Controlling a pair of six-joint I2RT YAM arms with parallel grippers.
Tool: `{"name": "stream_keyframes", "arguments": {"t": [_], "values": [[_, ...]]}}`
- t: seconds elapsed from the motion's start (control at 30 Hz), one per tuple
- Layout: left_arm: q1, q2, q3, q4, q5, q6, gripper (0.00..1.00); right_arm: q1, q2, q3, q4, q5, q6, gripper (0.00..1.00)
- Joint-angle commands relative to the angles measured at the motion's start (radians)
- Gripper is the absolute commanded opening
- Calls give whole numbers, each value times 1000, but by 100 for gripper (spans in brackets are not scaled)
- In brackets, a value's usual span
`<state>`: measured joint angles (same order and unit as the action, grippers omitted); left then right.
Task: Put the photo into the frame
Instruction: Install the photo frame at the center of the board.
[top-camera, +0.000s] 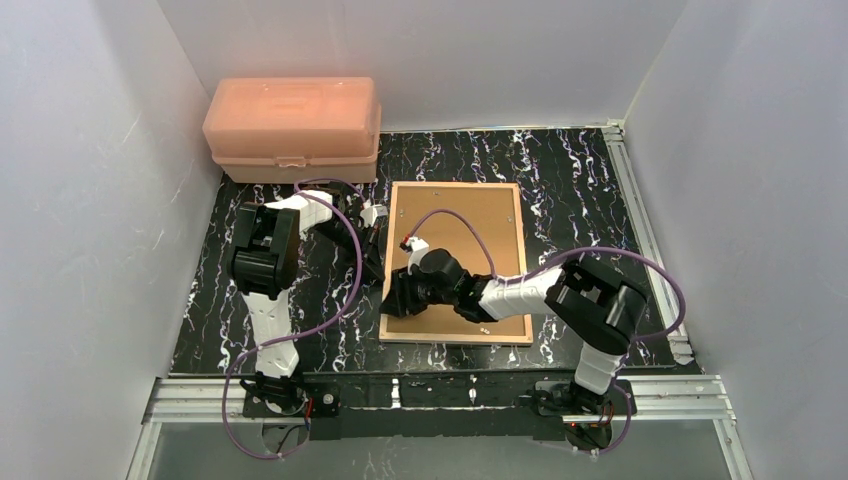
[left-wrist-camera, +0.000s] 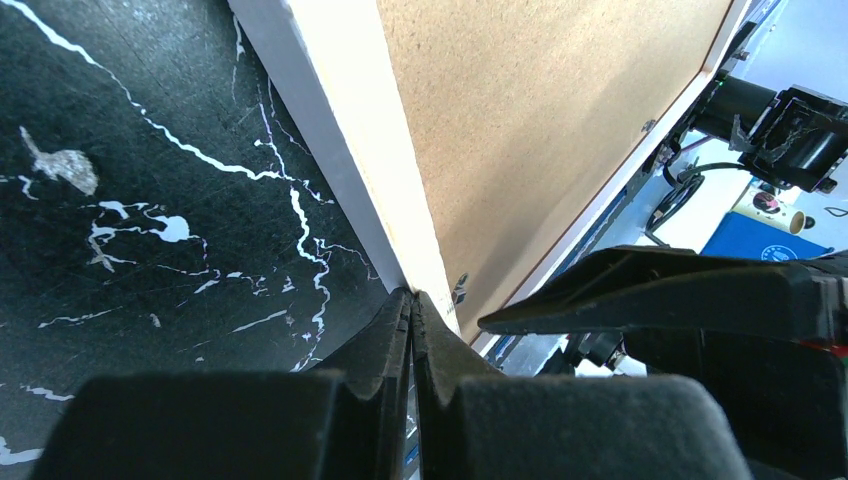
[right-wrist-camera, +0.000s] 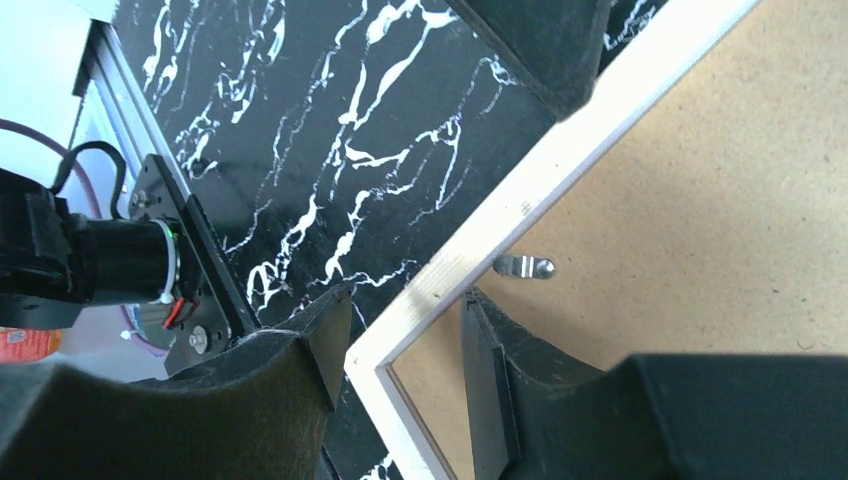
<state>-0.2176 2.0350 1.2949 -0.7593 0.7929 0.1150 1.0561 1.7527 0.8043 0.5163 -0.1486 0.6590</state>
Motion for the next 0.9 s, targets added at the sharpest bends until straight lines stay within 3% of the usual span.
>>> {"name": "stream_keyframes", "arguments": {"t": [0.0,0.87], "values": [[-14,-10,-25,18,-63,28,0,5,14,-14,14,12,4,53],[-17,-10,-26,9,-57,33,0,3,68,22,-17,99,-37,53]]}}
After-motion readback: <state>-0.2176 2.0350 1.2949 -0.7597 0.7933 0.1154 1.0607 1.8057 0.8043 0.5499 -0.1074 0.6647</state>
